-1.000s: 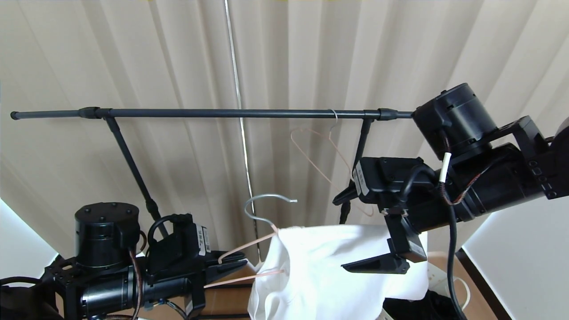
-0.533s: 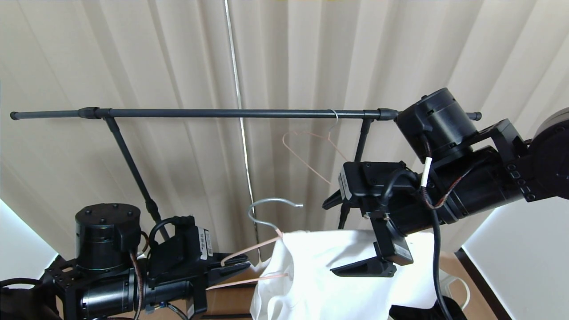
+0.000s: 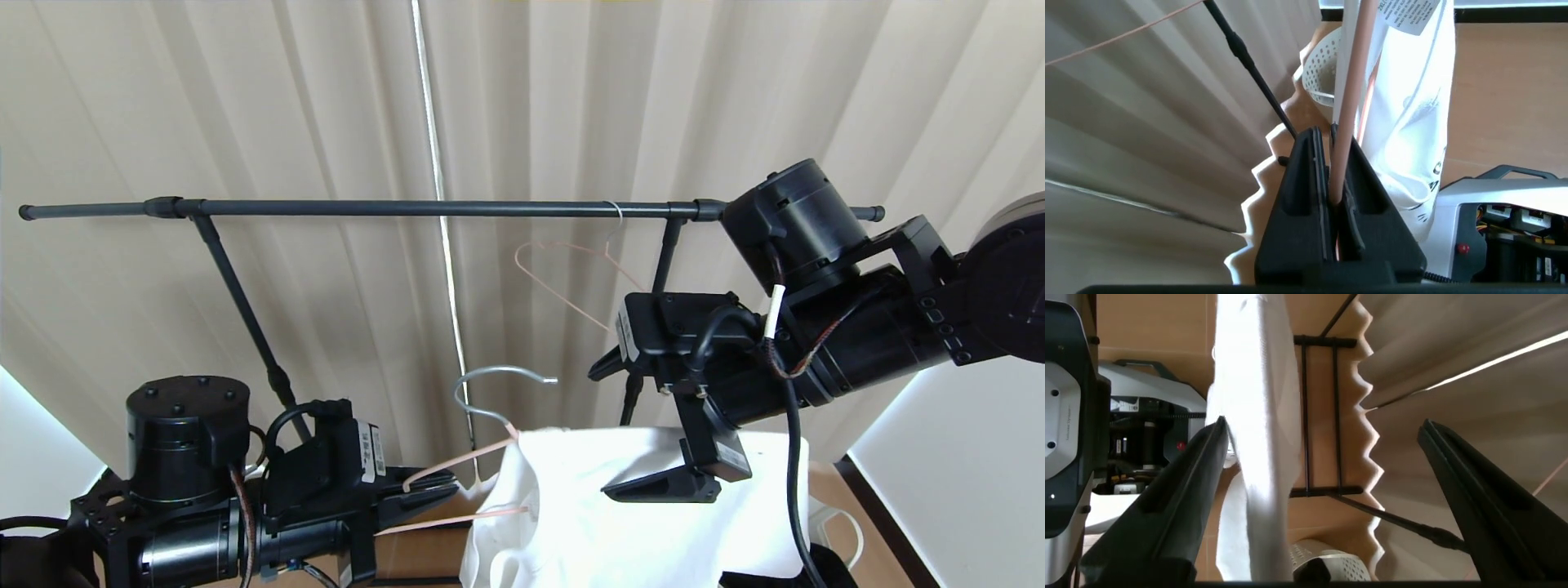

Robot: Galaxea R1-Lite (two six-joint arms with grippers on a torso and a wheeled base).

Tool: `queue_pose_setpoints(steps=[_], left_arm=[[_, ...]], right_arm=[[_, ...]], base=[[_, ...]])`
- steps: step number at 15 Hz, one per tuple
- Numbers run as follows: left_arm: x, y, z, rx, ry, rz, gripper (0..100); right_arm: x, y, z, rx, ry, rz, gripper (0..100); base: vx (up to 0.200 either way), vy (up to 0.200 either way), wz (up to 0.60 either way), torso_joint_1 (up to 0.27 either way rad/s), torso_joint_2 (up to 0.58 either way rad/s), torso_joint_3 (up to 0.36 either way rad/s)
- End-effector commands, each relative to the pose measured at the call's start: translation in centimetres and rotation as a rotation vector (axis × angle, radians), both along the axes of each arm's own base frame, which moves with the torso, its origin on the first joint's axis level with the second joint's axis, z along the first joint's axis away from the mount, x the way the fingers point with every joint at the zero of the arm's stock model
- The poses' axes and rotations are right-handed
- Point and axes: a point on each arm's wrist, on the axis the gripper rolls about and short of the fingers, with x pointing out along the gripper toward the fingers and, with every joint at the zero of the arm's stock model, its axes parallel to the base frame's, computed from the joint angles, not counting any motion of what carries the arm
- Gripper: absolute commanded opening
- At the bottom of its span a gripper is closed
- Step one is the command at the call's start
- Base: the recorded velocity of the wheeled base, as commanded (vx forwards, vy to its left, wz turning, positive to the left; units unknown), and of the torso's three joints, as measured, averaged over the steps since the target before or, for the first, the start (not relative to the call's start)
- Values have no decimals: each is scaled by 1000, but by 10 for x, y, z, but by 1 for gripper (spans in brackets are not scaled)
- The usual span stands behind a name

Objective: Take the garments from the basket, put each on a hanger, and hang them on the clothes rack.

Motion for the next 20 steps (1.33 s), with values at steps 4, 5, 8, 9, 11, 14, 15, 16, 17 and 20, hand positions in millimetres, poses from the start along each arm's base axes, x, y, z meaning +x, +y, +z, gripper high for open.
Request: queue_pose_setpoints(steps=[4,5,8,9,11,14,15,16,17,20], left_arm=[[-4,2,2,-5,-9,-1,0],[-5,3,2,-3,-7,1,0],[-5,3,1,-2,-4,1,0],[-5,3,1,0,-1,2,0],[-4,2,-1,2,3,2,0],[-4,2,-1,2,3,2,0],[-4,2,-1,2,4,2,0],[-3,2,-1,3,6,2,0],[-3,2,-1,3,6,4,0],[-4,2,-2,3,8,4,0]], right_arm=[[5,4,-2,-1,1,1,100],[6,4,-2,-1,2,1,100],[7,6,-5,-6,8,1,0],[7,6,-5,-7,9,1,0],[7,5,-5,-7,9,1,0],[6,5,-5,-6,8,1,0],[5,4,-4,-6,8,1,0],[5,4,-4,-6,8,1,0],[5,4,-4,-6,8,1,0],[3,2,-1,-1,4,2,0]], base=[[0,0,0,0,0,0],[0,0,0,0,0,0],[0,0,0,0,0,0],[0,0,0,0,0,0],[0,0,0,0,0,0],[0,0,0,0,0,0],[0,0,0,0,0,0],[0,0,0,0,0,0],[0,0,0,0,0,0],[0,0,0,0,0,0]])
